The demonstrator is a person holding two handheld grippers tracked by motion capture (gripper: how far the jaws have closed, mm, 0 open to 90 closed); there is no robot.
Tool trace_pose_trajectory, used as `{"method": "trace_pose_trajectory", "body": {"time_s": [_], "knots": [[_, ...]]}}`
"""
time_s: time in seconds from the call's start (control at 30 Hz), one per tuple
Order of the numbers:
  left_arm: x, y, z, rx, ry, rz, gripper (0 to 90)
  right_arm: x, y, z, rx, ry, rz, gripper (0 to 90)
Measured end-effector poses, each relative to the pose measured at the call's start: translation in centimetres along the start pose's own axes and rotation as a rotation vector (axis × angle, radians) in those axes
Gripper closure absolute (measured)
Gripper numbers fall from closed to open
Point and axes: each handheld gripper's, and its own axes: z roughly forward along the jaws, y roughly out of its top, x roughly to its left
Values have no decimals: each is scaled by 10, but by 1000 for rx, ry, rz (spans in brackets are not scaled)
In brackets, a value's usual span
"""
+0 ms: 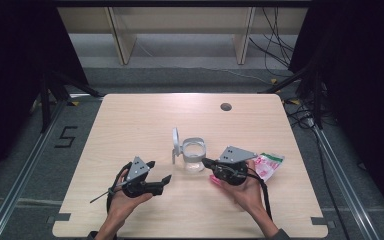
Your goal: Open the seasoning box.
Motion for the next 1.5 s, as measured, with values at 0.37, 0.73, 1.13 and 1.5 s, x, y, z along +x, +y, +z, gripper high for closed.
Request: {"method": "trace_pose_trajectory", "body": {"time_s": [0.37,0.73,1.13,1.5], "knots": [[-2,-2,1,8,-7,4,227,5,-40,-20,108,1,16,900],[-2,-4,0,15,-6,-3,230,-10,-64,-67,71,-78,100,900],[-3,-5,1,23,-6,-9,232,-39,-94,-108,56,-300,346,636],[-4,-6,2,32,-6,5,232,-54,-111,-112,25,-400,564,357]]}}
